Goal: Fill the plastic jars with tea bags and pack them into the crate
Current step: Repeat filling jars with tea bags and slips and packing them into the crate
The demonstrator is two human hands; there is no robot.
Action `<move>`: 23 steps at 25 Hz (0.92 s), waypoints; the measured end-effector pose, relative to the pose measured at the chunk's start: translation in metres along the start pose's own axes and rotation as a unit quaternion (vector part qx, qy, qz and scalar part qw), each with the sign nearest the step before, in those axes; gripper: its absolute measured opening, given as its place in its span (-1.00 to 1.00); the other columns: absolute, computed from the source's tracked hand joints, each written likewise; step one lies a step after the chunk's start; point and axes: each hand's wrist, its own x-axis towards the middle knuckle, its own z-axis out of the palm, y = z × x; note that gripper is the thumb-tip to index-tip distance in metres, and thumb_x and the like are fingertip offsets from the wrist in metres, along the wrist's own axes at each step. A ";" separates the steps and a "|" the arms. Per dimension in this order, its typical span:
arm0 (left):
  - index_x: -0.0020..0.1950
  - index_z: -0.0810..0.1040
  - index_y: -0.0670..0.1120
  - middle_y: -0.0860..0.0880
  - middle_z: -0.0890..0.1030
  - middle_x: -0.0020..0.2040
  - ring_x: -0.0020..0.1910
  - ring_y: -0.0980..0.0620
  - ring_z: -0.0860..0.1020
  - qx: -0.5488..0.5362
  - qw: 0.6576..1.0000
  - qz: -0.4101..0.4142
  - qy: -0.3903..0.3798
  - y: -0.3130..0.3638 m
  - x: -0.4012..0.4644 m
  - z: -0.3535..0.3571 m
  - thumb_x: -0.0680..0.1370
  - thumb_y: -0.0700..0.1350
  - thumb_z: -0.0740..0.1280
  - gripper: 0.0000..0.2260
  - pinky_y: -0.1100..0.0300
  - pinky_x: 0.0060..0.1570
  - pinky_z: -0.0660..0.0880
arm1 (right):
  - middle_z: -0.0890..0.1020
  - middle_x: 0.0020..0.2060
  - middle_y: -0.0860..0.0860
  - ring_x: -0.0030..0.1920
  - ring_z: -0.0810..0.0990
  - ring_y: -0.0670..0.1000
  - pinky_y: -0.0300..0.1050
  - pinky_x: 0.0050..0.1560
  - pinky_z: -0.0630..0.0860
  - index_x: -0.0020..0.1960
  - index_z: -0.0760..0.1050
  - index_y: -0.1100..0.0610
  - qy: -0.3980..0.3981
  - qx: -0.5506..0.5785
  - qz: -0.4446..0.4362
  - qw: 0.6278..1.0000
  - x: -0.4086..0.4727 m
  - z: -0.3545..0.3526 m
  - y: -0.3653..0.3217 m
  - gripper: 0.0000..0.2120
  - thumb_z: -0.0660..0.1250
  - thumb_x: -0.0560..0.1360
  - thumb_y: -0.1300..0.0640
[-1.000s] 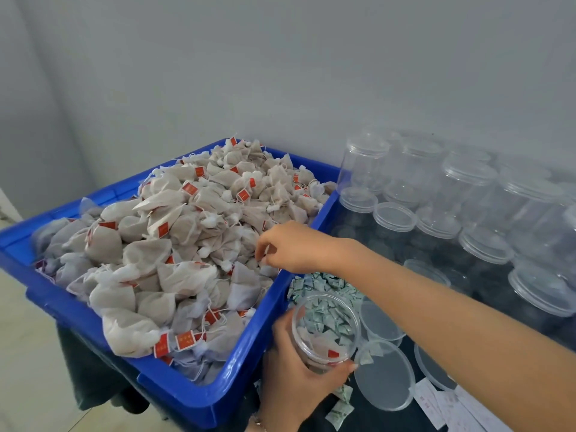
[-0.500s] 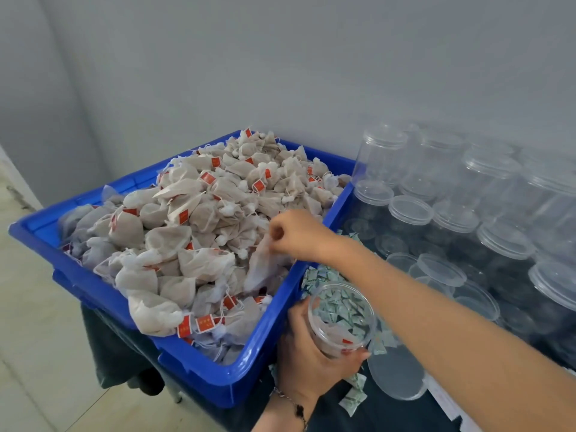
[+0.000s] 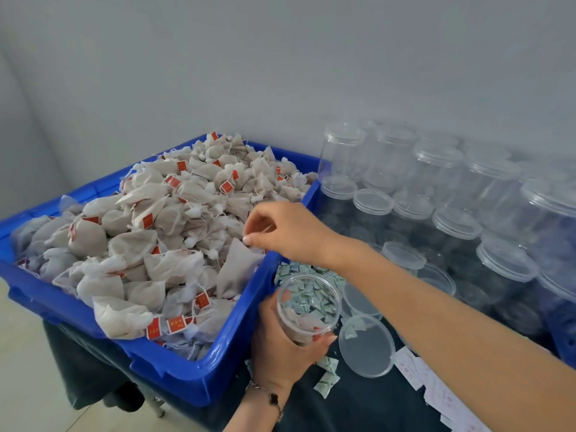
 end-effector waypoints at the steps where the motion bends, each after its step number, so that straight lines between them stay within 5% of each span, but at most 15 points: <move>1: 0.24 0.37 -0.03 0.11 0.51 0.16 0.16 0.08 0.52 -0.001 1.000 -0.004 -0.003 0.000 0.000 0.000 0.05 0.22 0.48 -0.17 0.02 0.09 0.55 | 0.65 -0.06 0.00 -0.05 0.60 -0.08 -0.18 0.02 0.53 0.00 0.58 0.13 -0.024 -0.016 -0.014 0.999 0.003 0.010 -0.002 -0.89 0.38 0.49 0.15; 7: 0.31 0.33 -0.15 -0.06 0.54 0.17 0.18 0.00 0.54 0.005 0.999 -0.026 -0.021 -0.001 -0.001 -0.001 0.05 0.24 0.45 -0.08 0.05 0.11 0.52 | 0.65 -0.02 0.10 -0.01 0.60 0.09 -0.03 -0.11 0.56 0.09 0.59 0.19 -0.209 -0.273 -0.044 0.938 0.041 0.066 0.005 -0.77 0.35 0.44 0.24; 14: 0.23 0.44 -0.21 -0.05 0.58 0.10 0.13 0.03 0.57 0.007 0.998 -0.013 -0.057 -0.005 0.008 -0.001 0.10 0.17 0.52 -0.19 0.04 0.08 0.54 | 0.59 0.01 0.03 -0.10 0.53 0.04 -0.17 -0.37 0.37 0.14 0.54 0.08 -0.235 -0.307 -0.012 0.922 0.061 0.072 0.012 -0.72 0.36 0.44 0.24; 18: 0.25 0.40 -0.11 0.15 0.52 0.12 0.11 0.28 0.51 0.001 1.000 0.022 -0.015 -0.001 0.002 -0.001 0.07 0.23 0.50 -0.15 0.38 0.06 0.50 | 0.59 -0.06 -0.06 -0.05 0.56 -0.04 -0.15 -0.07 0.52 0.13 0.54 0.06 -0.144 -0.209 -0.006 0.967 0.046 0.031 0.008 -0.77 0.23 0.55 0.27; 23: 0.24 0.35 0.02 0.22 0.50 0.12 0.08 0.35 0.49 -0.006 1.000 0.022 -0.010 -0.003 0.001 -0.001 0.05 0.26 0.49 -0.17 0.39 -0.01 0.50 | 0.51 -0.38 -0.19 -0.33 0.51 -0.24 -0.41 -0.32 0.42 -0.08 0.51 -0.02 0.068 -0.057 -0.044 0.995 0.006 -0.038 -0.005 -0.94 0.28 0.55 0.10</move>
